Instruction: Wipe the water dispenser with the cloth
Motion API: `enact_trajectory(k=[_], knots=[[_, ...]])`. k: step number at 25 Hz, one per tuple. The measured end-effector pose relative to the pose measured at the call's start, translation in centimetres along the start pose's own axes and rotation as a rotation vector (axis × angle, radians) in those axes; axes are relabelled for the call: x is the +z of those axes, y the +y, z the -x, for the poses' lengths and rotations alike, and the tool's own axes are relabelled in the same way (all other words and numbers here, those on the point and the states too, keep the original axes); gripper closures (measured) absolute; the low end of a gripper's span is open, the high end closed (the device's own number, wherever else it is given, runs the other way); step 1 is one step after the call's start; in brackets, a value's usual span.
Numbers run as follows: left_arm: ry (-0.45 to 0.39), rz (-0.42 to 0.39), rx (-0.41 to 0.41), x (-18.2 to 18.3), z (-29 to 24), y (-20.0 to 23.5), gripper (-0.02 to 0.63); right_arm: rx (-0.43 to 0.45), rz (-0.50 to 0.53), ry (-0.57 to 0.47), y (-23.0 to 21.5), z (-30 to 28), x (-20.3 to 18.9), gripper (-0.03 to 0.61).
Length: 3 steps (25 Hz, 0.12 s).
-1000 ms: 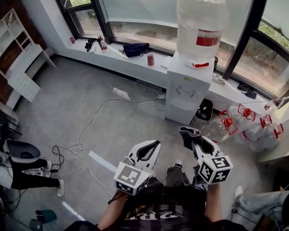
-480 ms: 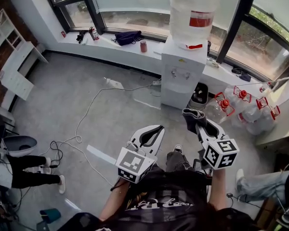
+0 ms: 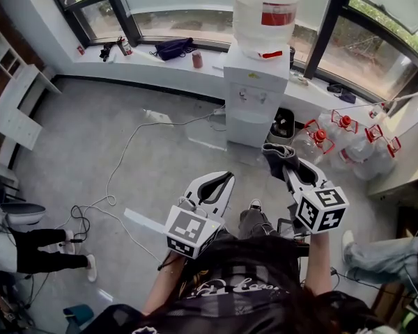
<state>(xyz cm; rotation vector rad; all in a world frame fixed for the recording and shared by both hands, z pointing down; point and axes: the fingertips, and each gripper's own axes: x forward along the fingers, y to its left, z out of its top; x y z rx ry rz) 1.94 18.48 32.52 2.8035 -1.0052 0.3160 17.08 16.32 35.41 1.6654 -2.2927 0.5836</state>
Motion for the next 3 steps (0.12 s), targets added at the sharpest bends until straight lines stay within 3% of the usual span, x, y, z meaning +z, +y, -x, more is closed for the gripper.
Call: enact_trajectory(k=[3], knots=[[-0.003,0.000,-0.003,0.05,-0.04,0.11,0.594,-0.012,0.001,0.002,-0.39,0.07,0.02,0.474]])
